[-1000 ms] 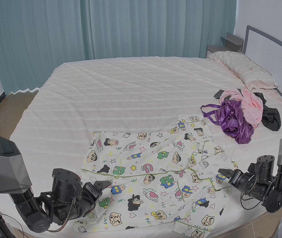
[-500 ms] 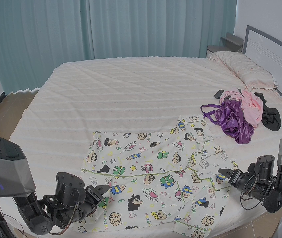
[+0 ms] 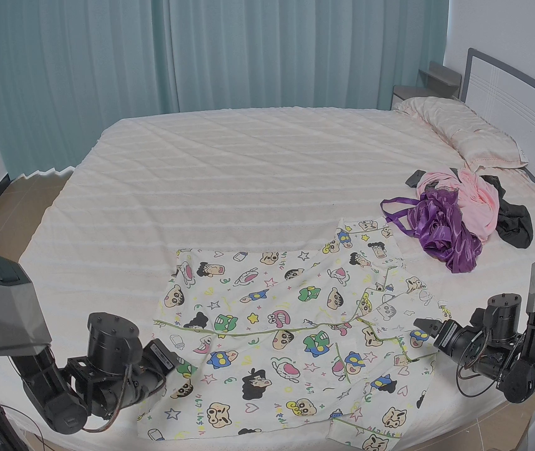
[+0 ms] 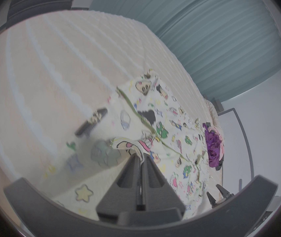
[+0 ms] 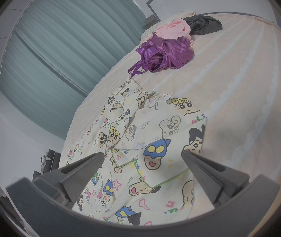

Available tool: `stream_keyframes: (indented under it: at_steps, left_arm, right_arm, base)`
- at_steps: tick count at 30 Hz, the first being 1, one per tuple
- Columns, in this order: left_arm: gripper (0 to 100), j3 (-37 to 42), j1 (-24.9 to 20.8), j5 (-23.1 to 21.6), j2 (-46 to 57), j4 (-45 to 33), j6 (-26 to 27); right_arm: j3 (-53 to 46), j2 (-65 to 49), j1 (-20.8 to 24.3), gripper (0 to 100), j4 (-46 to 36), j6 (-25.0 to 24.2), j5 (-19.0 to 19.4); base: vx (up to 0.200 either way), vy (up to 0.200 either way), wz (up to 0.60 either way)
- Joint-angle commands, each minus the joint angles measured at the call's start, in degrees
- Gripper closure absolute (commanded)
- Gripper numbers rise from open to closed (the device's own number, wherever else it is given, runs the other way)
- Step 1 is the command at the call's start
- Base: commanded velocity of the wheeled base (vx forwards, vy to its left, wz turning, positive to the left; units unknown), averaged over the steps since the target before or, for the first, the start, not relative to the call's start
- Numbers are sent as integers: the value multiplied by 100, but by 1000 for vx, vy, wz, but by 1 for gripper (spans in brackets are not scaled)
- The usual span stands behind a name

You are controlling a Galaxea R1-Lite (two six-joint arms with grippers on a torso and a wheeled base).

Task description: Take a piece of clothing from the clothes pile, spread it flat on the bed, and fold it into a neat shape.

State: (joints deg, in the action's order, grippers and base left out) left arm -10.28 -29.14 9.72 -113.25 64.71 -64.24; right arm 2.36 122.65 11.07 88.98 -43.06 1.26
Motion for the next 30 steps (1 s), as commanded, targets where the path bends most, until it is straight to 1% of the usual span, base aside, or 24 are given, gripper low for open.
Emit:
stream_keyframes:
  at_steps: [1, 2, 3, 4, 5, 6, 7, 8, 10, 14, 18, 20, 21, 22, 29, 30]
  left_arm:
    - [100, -36, 734, -260, 119, 24, 580]
    - [100, -36, 831, -383, 110, 24, 694]
    - [100, -1, 998, -620, 110, 24, 870]
    - [100, -1, 1006, -629, 110, 24, 879]
    - [100, 8, 1244, -1033, 110, 24, 1116]
    - [100, 8, 1375, -1218, 101, 24, 1204]
    - [100, 17, 1393, -1244, 101, 24, 1221]
    - [100, 8, 1569, -1481, 75, 24, 1327]
    - [100, -27, 1736, -1701, 22, 24, 1476]
    - [100, -62, 1973, -1789, -162, 60, 1863]
    - [100, -18, 2008, -1798, -435, 297, 2065]
    - [100, -27, 2008, -1780, -637, 560, 2083]
    - [100, -27, 2008, -1780, -637, 560, 2083]
    - [100, -53, 2043, -1771, -839, 815, 2091]
    - [100, -27, 2263, -1780, -1270, 1413, 2091]
    - [0, 8, 2298, -1780, -1358, 1518, 2091]
  right_arm:
    - [1, -13, 9, 0, 49, -1, -20]
    - [1, -13, 18, 0, 49, -1, -20]
    - [1, -13, 18, 0, 49, 8, -20]
    - [1, -13, 18, 0, 49, 8, -20]
    - [1, -22, 18, 0, 49, 8, -29]
    - [1, -13, 18, 0, 49, 8, -29]
    - [1, -13, 18, 0, 49, 8, -29]
    - [1, -13, 18, 0, 49, 8, -29]
    - [1, -13, 18, 0, 49, 8, -29]
    - [1, -13, 18, 0, 49, 8, -29]
    - [1, -4, 18, 0, 49, 8, -29]
    - [-8, -4, 27, 0, 49, 8, -29]
    - [-8, -4, 27, 0, 49, 8, -29]
    - [-8, -4, 27, 0, 49, 8, -29]
    - [-8, -4, 27, 0, 49, 8, -29]
    - [1, -4, 27, 0, 49, 8, -20]
  base:
    - [0, 0, 0]
    - [0, 0, 0]
    - [0, 0, 0]
    - [0, 0, 0]
    - [0, 0, 0]
    - [0, 0, 0]
    - [0, 0, 0]
    - [0, 0, 0]
    - [0, 0, 0]
    - [0, 0, 0]
    - [0, 0, 0]
    - [0, 0, 0]
    - [0, 0, 0]
    - [0, 0, 0]
    - [0, 0, 0]
    - [0, 0, 0]
